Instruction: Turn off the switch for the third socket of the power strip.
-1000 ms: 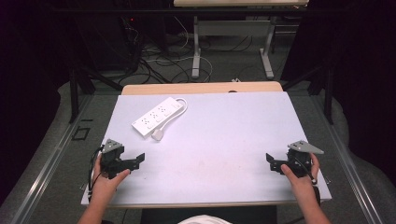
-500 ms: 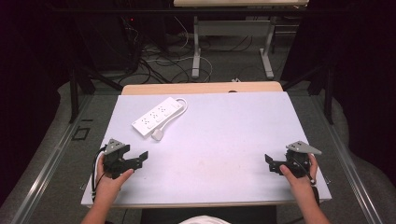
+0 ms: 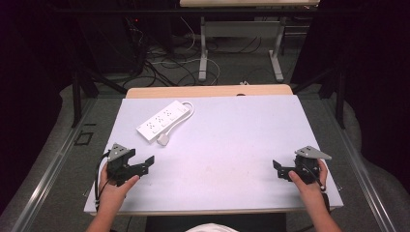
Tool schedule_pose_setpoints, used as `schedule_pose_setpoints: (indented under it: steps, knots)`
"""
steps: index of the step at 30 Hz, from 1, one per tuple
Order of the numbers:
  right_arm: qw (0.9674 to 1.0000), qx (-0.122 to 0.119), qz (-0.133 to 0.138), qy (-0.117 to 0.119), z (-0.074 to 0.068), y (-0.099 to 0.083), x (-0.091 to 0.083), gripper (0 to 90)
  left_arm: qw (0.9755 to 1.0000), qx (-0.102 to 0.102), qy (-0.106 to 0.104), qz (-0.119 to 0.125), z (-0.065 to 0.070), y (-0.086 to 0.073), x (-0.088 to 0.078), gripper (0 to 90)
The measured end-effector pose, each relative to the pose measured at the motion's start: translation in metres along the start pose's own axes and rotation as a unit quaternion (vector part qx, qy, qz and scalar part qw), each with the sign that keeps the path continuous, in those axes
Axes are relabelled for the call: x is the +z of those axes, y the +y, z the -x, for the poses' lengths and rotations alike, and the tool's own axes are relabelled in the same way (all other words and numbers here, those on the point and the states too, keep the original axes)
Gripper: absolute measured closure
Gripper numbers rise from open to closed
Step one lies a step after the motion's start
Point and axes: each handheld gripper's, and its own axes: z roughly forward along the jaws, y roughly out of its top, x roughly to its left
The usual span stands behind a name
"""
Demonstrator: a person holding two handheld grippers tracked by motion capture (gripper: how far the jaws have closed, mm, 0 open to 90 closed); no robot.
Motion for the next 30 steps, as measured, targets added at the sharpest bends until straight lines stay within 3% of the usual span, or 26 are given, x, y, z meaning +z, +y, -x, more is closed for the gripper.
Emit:
schedule_pose_setpoints:
  steps: [4, 15, 23, 30]
  knots:
    - [1.0000, 0.009, -0.001, 0.001, -0.001, -0.001, 0.000, 0.0, 1.0000, -0.003, 0.001, 0.003, 0.003, 0.002, -0.002, 20.2]
    - [1.0000, 0.004, -0.001, -0.003, -0.001, -0.001, 0.001, 0.0, 0.9999, -0.013, 0.000, 0.006, 0.003, 0.008, -0.011, 26.9]
    - [1.0000, 0.000, -0.002, 0.001, 0.000, -0.001, 0.000, 0.0, 0.9999, -0.011, 0.002, 0.001, 0.000, 0.011, -0.013, 27.0]
    - [1.0000, -0.003, 0.000, -0.004, -0.001, -0.001, 0.000, 0.0, 0.9998, -0.021, 0.001, -0.005, -0.003, 0.018, -0.015, 27.9]
